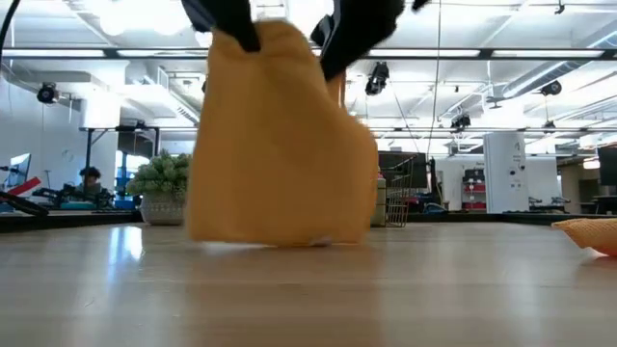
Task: Fold microfiber towels
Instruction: Put the orange folded towel into the wire basket
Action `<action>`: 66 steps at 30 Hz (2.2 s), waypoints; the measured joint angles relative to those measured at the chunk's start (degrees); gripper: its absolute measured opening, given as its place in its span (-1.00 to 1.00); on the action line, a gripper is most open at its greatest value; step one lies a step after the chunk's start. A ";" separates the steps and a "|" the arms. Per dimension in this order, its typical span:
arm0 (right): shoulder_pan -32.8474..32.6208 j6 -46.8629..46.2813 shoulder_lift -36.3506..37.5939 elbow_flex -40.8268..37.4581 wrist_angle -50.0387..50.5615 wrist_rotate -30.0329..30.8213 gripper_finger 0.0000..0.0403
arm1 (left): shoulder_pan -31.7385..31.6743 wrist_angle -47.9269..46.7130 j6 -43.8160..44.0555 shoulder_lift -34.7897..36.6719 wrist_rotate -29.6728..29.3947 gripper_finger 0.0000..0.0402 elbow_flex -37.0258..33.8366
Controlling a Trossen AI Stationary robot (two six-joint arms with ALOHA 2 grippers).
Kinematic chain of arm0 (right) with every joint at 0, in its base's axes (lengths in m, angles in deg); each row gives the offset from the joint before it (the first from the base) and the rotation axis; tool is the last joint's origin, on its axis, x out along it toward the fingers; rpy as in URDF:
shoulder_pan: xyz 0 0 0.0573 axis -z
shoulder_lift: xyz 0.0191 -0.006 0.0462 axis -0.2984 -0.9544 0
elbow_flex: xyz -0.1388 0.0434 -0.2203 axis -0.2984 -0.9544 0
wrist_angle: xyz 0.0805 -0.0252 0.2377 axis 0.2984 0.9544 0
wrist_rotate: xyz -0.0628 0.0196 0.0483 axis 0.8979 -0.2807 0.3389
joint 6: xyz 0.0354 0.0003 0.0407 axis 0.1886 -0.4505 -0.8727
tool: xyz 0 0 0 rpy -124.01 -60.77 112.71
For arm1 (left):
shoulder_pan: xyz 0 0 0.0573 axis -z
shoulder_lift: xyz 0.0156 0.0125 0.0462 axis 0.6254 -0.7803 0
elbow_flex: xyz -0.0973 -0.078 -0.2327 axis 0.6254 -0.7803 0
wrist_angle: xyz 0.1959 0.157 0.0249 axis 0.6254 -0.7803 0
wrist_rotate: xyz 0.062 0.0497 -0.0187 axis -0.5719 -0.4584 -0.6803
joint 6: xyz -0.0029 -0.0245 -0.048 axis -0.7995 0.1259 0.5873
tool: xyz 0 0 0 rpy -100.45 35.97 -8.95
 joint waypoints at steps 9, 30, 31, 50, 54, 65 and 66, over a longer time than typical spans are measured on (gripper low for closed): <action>0.00 -6.03 5.09 4.05 5.98 8.87 -0.96 | -5.01 -4.70 -12.51 2.56 -1.89 -0.99 3.51; 2.84 -9.73 5.19 15.33 13.70 26.43 -0.96 | -18.49 -5.46 -36.76 5.94 -5.90 -0.99 12.90; 3.36 -9.14 5.19 15.97 13.64 26.83 -0.96 | -18.99 -5.33 -37.99 5.97 -6.52 -0.99 13.56; 20.04 3.32 5.19 22.60 11.73 28.90 -0.96 | -35.22 12.93 -59.38 5.20 -7.42 -0.99 15.83; 24.76 4.57 4.25 21.28 9.74 28.77 -0.96 | -40.59 16.77 -62.00 2.92 -3.37 -0.99 15.37; 36.68 10.46 -4.45 21.22 7.50 20.54 -0.96 | -49.78 23.84 -64.11 -6.85 -2.14 -0.99 15.44; 37.86 10.74 -5.23 21.22 7.42 19.27 -0.96 | -50.56 24.32 -64.07 -7.73 -2.04 -0.99 15.52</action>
